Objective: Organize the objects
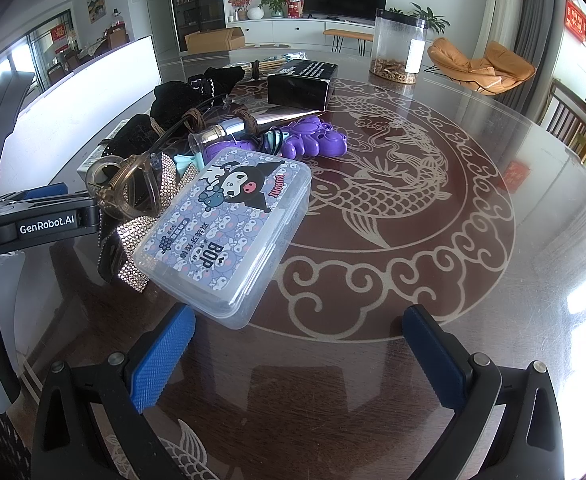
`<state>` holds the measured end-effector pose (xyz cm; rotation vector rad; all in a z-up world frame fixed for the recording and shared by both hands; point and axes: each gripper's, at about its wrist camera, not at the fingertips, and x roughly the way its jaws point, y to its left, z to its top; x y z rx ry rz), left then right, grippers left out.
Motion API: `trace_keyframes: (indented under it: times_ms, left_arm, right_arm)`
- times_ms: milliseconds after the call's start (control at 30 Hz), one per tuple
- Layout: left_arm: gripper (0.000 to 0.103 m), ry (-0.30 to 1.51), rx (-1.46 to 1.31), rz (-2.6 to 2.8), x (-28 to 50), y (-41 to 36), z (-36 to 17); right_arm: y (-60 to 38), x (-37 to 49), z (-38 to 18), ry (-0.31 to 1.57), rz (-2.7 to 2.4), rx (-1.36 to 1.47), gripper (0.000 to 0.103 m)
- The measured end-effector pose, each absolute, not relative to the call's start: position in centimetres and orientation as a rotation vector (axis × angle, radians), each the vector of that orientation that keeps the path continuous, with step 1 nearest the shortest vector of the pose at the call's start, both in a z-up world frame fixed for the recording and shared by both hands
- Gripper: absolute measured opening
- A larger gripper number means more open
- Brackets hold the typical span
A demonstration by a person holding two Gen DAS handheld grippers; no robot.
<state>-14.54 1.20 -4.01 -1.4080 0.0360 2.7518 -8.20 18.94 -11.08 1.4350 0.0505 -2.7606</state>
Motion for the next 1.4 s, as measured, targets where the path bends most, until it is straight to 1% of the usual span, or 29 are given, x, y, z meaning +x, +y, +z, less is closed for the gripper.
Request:
trace_keyframes:
  times_ms: [1233, 1333, 1400]
  left_arm:
    - [0.103, 0.038, -1.408, 2.75, -14.5, 1.2, -4.0]
    - [0.103, 0.096, -1.451, 2.65, -13.7, 1.3, -4.1]
    - [0.103, 0.115, -1.439, 2.628, -11.3, 0.7, -4.1]
  right_arm:
    - [18.9, -8.2, -11.1, 0.053, -2.761, 1.434, 0.103]
    - [19.0, -8.2, -11.1, 0.05, -2.76, 1.433, 0.103]
    - [19.0, -8.2, -11.1, 0.05, -2.76, 1.433, 0.103]
